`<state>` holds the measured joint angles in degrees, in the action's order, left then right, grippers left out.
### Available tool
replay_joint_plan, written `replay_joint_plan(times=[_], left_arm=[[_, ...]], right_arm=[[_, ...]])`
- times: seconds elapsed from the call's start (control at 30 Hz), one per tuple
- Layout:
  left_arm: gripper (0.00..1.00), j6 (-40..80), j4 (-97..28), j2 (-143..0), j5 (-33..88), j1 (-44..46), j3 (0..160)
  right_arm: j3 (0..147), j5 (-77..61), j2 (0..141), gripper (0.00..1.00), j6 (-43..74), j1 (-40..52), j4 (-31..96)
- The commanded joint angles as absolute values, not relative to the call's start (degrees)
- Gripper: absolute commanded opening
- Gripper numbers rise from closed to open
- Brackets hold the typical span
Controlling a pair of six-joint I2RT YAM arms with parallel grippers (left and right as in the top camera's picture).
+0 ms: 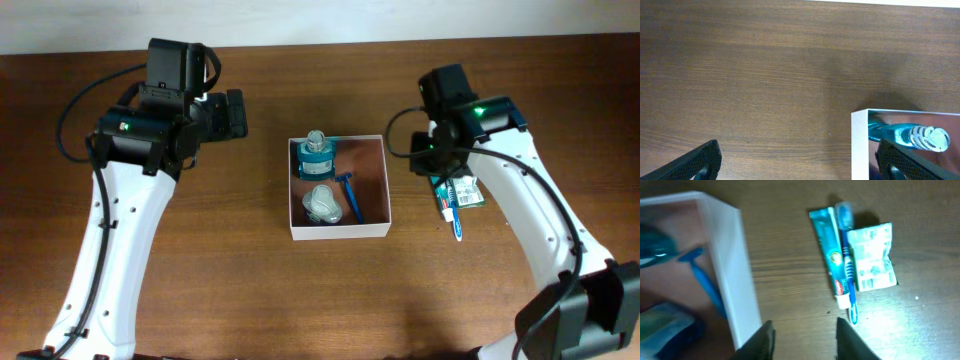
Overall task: Pack container
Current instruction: 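Withdraw the right gripper and move over the toothpaste tube, then lower the right gripper and close on the green toothpaste tube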
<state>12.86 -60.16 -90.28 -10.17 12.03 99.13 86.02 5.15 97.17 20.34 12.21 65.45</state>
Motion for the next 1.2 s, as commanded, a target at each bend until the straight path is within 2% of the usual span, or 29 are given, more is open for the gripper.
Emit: replay_joint_plan(times=[0.0,0.2,0.33,0.43,1.17], left_arm=[[0.99,11.9,-60.1,-90.0,-11.0,11.8,99.9],[0.99,11.9,-60.1,-90.0,-11.0,11.8,99.9],[0.99,11.9,-60.1,-90.0,-11.0,11.8,99.9],[0.99,11.9,-60.1,-90.0,-11.0,11.8,99.9],[0.99,11.9,-60.1,-90.0,-11.0,11.8,99.9]], right_arm=[[81.2,5.5,97.8,0.40,18.1,10.3,63.2],[72.2,3.7,97.8,0.44,15.4,9.7,54.1],[66.6,3.7,97.8,0.54,13.7,9.7,47.7],[62.9,3.9,97.8,0.57,13.7,9.5,43.9],[56.0,3.9,97.9,0.56,13.5,7.0,38.7]])
